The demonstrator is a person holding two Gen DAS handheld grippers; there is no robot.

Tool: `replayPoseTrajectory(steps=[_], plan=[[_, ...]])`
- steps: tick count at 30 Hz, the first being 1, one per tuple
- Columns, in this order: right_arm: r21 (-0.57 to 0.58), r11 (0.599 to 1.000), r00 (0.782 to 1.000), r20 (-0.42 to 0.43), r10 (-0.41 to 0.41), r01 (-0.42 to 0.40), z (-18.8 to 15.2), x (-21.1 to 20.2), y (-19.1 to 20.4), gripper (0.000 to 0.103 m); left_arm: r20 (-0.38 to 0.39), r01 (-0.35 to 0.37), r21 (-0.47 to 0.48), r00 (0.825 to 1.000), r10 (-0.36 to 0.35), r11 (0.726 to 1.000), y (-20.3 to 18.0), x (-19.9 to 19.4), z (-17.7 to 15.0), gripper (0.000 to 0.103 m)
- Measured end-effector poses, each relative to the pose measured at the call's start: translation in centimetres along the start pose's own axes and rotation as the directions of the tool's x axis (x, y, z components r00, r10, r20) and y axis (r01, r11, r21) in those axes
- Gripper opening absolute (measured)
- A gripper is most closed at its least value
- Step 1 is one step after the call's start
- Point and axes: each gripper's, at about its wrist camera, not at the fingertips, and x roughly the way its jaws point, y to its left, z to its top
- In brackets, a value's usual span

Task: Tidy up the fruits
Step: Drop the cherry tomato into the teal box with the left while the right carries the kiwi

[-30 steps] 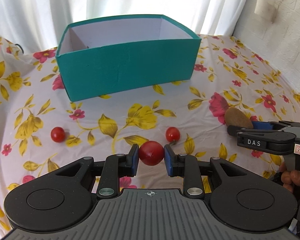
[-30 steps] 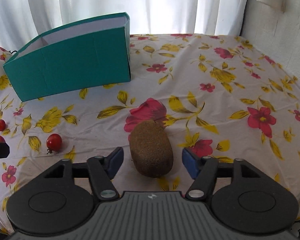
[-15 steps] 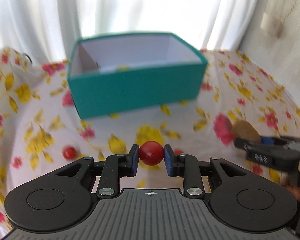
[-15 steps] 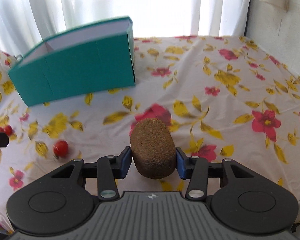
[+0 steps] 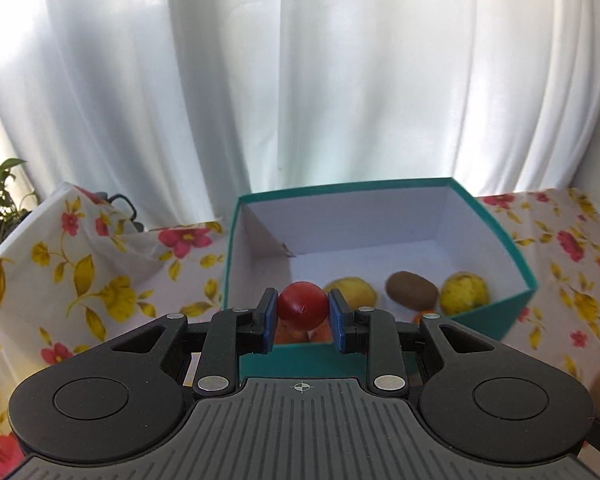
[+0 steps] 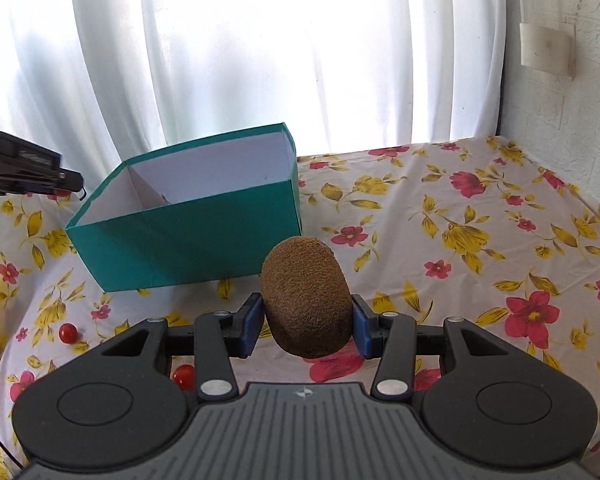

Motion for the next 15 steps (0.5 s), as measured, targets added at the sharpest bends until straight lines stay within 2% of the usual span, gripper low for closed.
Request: replayPoseTrajectory(steps=[7, 15], plan=[[0.011, 0.999, 0.999, 0.026, -0.032, 0.032, 0.6, -0.8, -0.1, 0.045, -0.051, -0.01, 0.028, 0.999, 0.012, 1.0, -0.8, 4.3, 0.2, 0.03], [0.031, 0.997, 0.996, 0.05, -0.068, 0.066, 1.5, -1.0, -0.3, 0.045, -0.09, 0.005, 0.053, 0.996, 0.0, 0.999, -1.6, 7.1, 0.1, 0.03]])
